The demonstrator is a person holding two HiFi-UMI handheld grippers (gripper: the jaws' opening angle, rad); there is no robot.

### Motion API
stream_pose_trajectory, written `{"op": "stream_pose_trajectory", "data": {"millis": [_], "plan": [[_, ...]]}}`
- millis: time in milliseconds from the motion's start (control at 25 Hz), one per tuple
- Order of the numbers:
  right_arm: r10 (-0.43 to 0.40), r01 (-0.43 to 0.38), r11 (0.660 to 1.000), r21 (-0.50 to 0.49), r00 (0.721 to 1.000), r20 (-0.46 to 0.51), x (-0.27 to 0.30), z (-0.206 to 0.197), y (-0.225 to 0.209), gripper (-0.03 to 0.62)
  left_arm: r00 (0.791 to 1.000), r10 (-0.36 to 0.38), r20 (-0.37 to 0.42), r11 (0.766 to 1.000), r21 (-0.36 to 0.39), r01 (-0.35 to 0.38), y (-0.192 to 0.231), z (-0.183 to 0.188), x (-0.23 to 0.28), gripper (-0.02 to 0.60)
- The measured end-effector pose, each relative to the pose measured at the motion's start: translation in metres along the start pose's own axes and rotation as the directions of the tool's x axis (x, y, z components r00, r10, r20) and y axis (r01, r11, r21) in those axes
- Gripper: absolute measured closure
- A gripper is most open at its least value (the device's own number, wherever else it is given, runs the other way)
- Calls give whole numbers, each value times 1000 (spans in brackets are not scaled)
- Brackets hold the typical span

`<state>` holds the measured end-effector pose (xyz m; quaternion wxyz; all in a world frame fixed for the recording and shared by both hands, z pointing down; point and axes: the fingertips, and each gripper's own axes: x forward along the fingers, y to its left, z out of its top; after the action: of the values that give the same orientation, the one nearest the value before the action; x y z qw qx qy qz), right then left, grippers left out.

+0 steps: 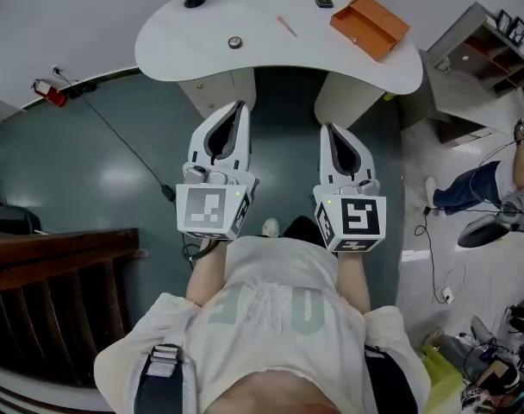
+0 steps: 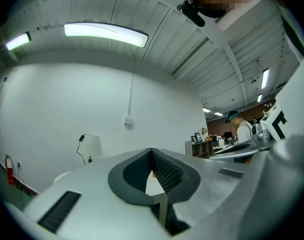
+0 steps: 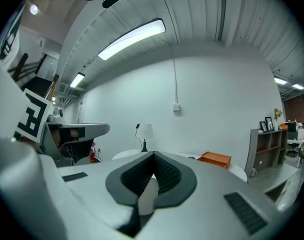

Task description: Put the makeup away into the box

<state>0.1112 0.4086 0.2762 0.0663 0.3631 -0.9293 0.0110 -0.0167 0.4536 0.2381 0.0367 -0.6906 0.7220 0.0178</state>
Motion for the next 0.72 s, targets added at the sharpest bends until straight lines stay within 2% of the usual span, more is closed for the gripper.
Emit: {"op": "stream_pose_trajectory", "data": {"millis": [200,520,720], "plan": [[12,-13,999,37,1000,13,8,-1,0,595,1000,17,-18,1000,-11,-18,17,-11,6,575],[47,-47,999,-2,997,56,44,-3,-18,595,1000,25,19,1000,1,-25,23,-20,35,575],[86,-86,996,-11,992,91,89,-1,-37,595,998,50,27,998,40,-51,37,-27,70,575]]}}
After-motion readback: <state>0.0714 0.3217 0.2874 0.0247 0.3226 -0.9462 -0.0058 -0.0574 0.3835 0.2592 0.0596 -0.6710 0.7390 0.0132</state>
